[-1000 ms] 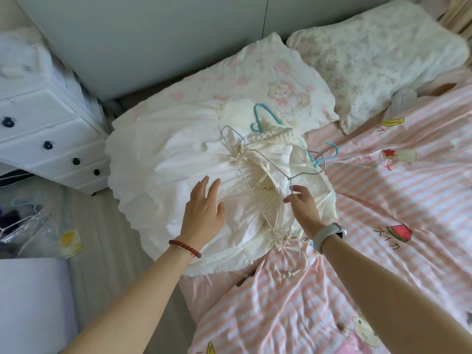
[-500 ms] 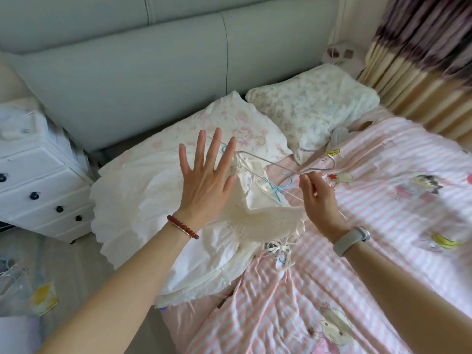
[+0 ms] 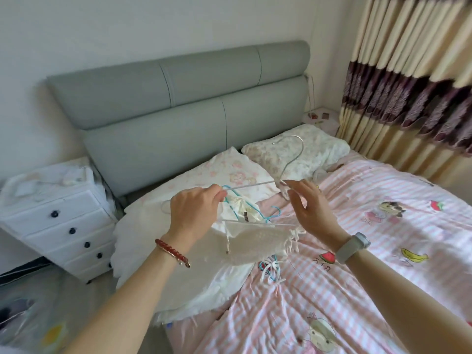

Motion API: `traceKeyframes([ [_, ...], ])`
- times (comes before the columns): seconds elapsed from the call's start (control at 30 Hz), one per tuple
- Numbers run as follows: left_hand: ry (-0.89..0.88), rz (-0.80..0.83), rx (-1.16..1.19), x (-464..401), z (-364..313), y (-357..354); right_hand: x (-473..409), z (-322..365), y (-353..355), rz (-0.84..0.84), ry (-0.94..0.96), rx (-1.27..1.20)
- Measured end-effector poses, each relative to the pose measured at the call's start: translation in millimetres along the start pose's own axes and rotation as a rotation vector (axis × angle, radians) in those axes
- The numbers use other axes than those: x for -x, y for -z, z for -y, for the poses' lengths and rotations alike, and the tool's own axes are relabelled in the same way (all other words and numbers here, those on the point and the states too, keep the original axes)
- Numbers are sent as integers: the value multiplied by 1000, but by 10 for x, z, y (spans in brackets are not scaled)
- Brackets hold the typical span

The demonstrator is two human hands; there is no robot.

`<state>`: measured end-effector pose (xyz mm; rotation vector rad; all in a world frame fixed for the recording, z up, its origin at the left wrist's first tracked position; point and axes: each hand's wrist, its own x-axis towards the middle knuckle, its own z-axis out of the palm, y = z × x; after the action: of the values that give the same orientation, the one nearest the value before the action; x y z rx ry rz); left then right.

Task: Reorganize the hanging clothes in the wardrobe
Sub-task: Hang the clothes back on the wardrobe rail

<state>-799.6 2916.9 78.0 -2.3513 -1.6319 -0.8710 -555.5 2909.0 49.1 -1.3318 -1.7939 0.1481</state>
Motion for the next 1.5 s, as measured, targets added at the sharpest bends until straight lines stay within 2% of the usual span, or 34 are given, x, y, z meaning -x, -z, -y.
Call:
traceKeyframes([
  [0.17,231,-157,-50,832,-240,714,521,355,107,53,-48,157],
  [0.33,358,-268,-131,1760,-629,1410,943,967,194,-26,16,93],
  [0.6,579,-270,-186,3175,-1112,2127,1433,1781,309,130,163,160],
  [0.67,619,-273,-185,3465,-1241,2282,1602,1915,334,103,255,176],
  [0.77,764,-214,-122,3929,-1370,2426,1873,2160,387,57,394,125],
  [0.93,924,-151,-56,4786,-1579,2668,2483,2512,407,159,566,76],
  [1.07,999,-178,-109,5446,-1778,3004,3064,2889,470,216,635,30],
  [1.2,1109,-307,-223,6093,-1942,3505,3531,3483,630,296,772,-79],
  [1.37,1212,-523,-447,6962,-2182,4159,4175,4407,803,535,943,-329],
  [1.5,1258,-667,-678,7609,-2479,4645,4568,5161,842,677,1071,-419],
])
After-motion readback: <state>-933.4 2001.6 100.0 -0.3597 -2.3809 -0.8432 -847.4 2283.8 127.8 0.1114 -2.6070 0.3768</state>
